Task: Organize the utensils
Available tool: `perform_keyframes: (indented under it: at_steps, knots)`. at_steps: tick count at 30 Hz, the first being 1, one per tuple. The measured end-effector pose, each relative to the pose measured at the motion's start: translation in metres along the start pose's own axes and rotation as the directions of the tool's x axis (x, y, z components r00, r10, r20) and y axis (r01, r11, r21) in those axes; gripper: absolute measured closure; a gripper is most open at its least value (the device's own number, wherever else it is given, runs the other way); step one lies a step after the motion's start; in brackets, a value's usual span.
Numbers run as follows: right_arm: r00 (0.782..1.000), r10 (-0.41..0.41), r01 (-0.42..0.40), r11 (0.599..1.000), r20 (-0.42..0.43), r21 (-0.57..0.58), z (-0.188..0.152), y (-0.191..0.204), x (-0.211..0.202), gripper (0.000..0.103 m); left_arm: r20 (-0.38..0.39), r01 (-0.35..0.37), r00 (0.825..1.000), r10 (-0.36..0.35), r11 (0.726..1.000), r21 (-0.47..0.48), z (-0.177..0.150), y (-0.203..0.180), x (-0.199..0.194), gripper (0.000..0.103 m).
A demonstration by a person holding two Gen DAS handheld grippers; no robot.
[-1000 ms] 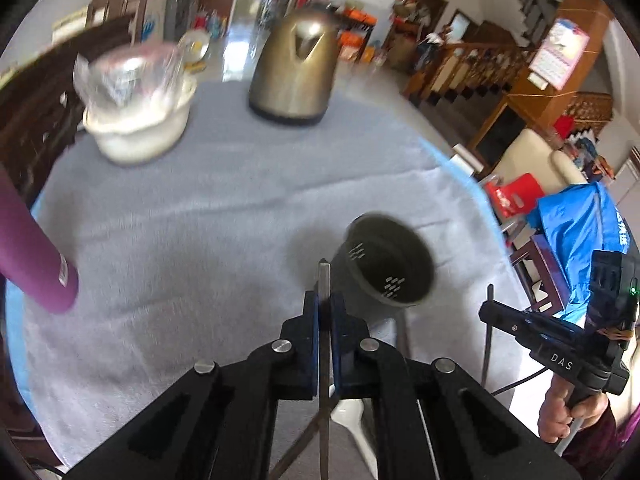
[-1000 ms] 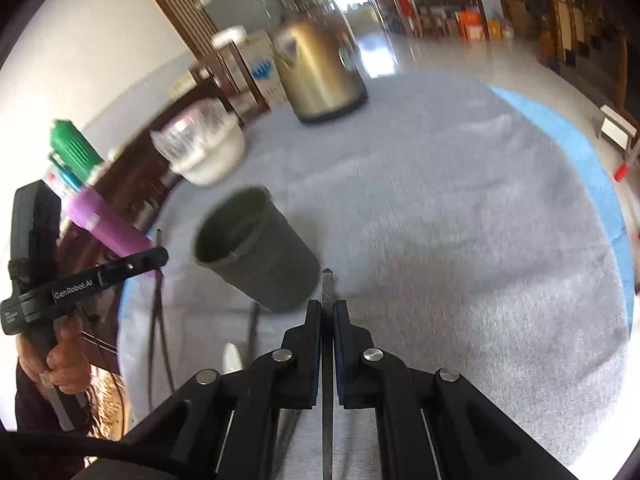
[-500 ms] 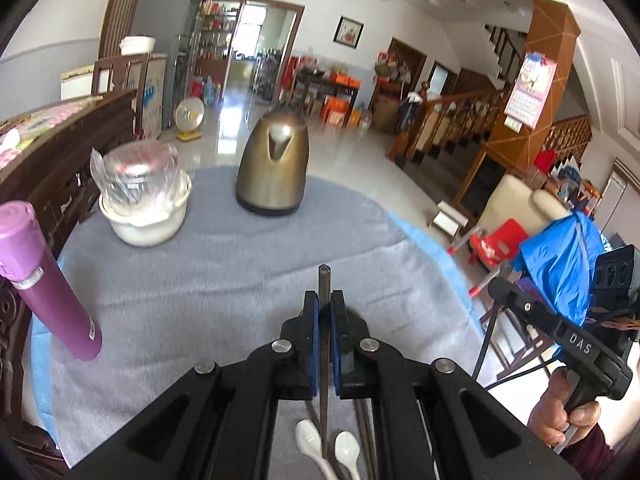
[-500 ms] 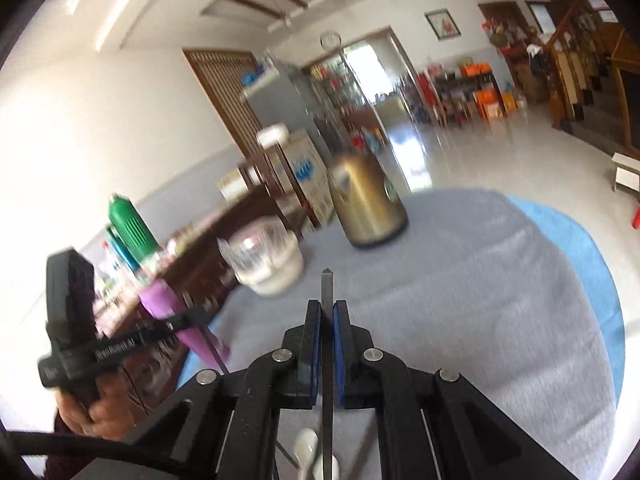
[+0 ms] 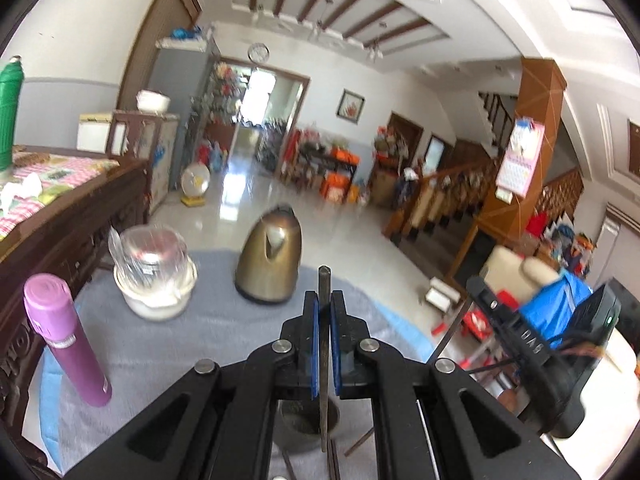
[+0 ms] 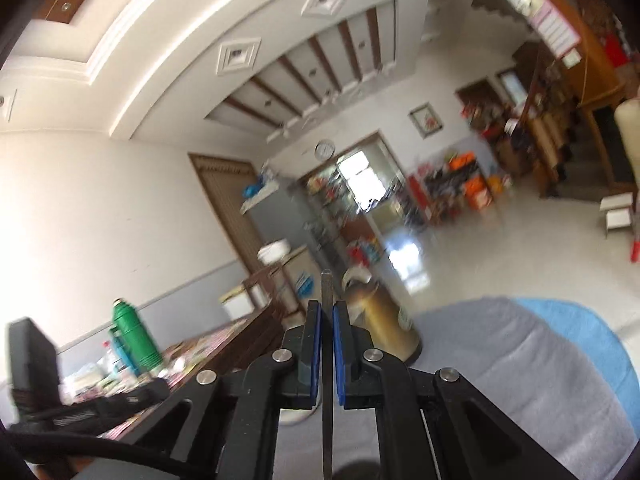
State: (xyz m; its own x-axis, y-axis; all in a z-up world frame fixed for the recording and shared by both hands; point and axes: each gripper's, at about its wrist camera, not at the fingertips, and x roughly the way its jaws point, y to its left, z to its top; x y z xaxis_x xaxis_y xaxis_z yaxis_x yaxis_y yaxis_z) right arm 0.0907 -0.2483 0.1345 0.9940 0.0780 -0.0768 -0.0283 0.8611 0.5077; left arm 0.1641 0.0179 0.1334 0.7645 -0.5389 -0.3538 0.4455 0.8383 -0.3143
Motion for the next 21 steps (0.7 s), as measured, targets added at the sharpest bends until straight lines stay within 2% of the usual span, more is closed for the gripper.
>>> perform_keyframes:
  at_steps: [4, 7, 9, 12, 14, 18, 20, 21]
  knots:
    - [0.993, -0.069, 0.071, 0.997, 0.097, -0.014, -0.005, 0.009, 0.014, 0.097, 0.104, -0.053, 0.993, 0.054, 0.999, -0.014, 0.002, 0.0, 0.004, 0.098]
    - [0.989, -0.115, 0.121, 0.991, 0.097, -0.058, -0.017, 0.015, 0.031, 0.097, 0.125, -0.098, 0.987, 0.098, 0.995, -0.005, -0.008, 0.0, 0.019, 0.097]
    - [0.988, -0.135, 0.141, 0.986, 0.074, -0.087, -0.027, 0.018, 0.041, 0.097, 0.105, -0.117, 0.988, 0.116, 0.993, -0.002, -0.018, 0.002, 0.033, 0.097]
    - [0.99, -0.141, 0.141, 0.982, 0.006, -0.126, -0.042, 0.018, 0.051, 0.097, 0.02, -0.13, 0.991, 0.13, 0.991, 0.011, -0.037, 0.007, 0.055, 0.097]
    - [0.99, -0.139, 0.135, 0.981, -0.022, -0.142, -0.047, 0.017, 0.05, 0.096, -0.027, -0.149, 0.988, 0.15, 0.988, 0.03, -0.048, 0.009, 0.062, 0.097]
    - [0.989, -0.121, 0.11, 0.987, -0.088, -0.121, -0.053, 0.002, 0.039, 0.094, -0.072, -0.172, 0.982, 0.176, 0.983, 0.062, -0.059, 0.01, 0.061, 0.096]
    - [0.987, -0.106, 0.093, 0.99, -0.124, -0.108, -0.052, -0.004, 0.033, 0.092, -0.088, -0.181, 0.978, 0.188, 0.98, 0.082, -0.063, 0.012, 0.056, 0.086]
    - [0.985, -0.099, 0.086, 0.991, -0.138, -0.101, -0.051, -0.008, 0.029, 0.084, -0.096, -0.182, 0.977, 0.19, 0.979, 0.087, -0.065, 0.013, 0.053, 0.069]
